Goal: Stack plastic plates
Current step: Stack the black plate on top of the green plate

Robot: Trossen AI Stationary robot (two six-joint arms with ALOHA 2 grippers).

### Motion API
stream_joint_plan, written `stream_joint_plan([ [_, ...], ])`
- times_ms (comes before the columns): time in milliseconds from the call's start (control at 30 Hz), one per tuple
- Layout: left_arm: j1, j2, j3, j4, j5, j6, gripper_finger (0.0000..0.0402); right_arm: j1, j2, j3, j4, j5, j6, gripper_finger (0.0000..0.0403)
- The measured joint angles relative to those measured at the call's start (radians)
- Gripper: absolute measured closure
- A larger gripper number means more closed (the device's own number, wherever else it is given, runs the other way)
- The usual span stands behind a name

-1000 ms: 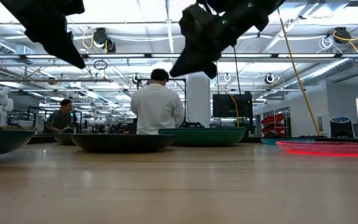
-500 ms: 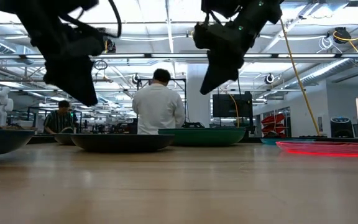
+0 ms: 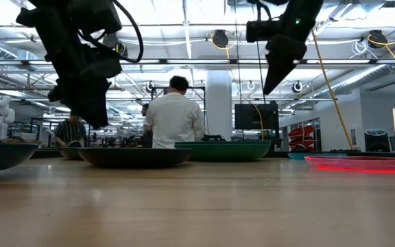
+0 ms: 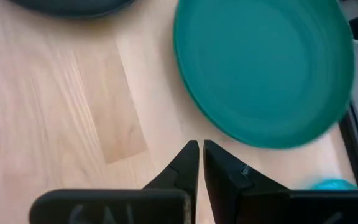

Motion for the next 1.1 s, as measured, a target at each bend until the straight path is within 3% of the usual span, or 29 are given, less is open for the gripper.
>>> stream_joint_plan([
  [233,0.021,0.002,0.0,-0.008,-0.022,-0.073,0.0273,0.024,-0.097,-0.038,-0.094,0.119,0.134,0.0385],
  [633,0.032,0.035,0.0,-0.003,-0.025,-0.149,0.0272,0.039,-0.293,-0.154,-0.069,0.118,0.178,0.0385],
  [1100,0.06,0.1,0.0,-0.005,-0.047,-0.14,0.0272,0.039,-0.312,-0.175,-0.027,0.118,0.135,0.0385],
])
